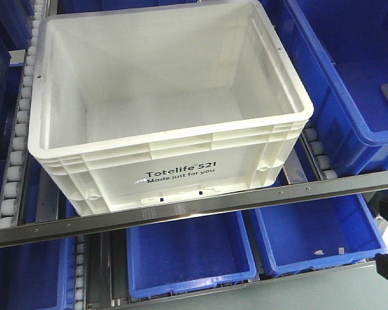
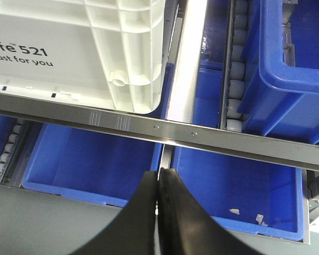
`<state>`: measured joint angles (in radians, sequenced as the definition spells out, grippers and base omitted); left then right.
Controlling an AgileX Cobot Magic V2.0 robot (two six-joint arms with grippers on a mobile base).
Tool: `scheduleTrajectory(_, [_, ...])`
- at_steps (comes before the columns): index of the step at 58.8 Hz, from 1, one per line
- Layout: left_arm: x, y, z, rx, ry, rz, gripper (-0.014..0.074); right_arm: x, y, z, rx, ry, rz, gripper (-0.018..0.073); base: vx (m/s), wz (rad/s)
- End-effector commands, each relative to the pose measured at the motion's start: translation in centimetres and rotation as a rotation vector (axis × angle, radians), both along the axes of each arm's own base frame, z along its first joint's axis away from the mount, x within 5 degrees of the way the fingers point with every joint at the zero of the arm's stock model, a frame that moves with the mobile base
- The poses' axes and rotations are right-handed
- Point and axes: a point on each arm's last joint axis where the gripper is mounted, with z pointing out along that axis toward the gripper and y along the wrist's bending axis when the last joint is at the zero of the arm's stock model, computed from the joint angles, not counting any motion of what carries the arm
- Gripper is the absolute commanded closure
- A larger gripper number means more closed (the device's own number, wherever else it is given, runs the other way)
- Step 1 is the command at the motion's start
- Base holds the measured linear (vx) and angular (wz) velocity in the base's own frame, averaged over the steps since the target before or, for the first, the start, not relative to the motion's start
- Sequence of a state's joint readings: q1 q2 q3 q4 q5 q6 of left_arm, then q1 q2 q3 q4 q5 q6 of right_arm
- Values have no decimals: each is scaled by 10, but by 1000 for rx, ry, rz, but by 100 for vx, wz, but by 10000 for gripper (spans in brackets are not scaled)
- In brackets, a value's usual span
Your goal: Move bin from left to right shelf
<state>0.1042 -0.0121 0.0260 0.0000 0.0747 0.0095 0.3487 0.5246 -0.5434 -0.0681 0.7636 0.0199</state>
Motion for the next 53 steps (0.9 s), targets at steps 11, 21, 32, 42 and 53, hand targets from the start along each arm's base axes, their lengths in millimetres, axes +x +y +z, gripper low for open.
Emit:
scheduleTrajectory(11, [-2, -1, 14, -7, -112, -9, 598, 4, 1, 12, 14, -76, 3, 567, 0, 0])
scheduleTrajectory(21, [-2, -1, 14, -7, -112, -9, 598, 4, 1, 12, 14, -77, 3, 567, 0, 0])
scheduleTrajectory(32, [-2, -1, 14, -7, -112, -9, 598, 4, 1, 12, 14, -76, 3, 567, 0, 0])
scheduleTrajectory(42, [-2, -1, 14, -7, -111, -9, 598, 1, 0, 10, 17, -99, 5, 567, 0, 0])
scheduleTrajectory(53, [-2, -1, 14, -7, -111, -9, 598, -9, -15, -14, 74, -343, -121, 567, 0, 0])
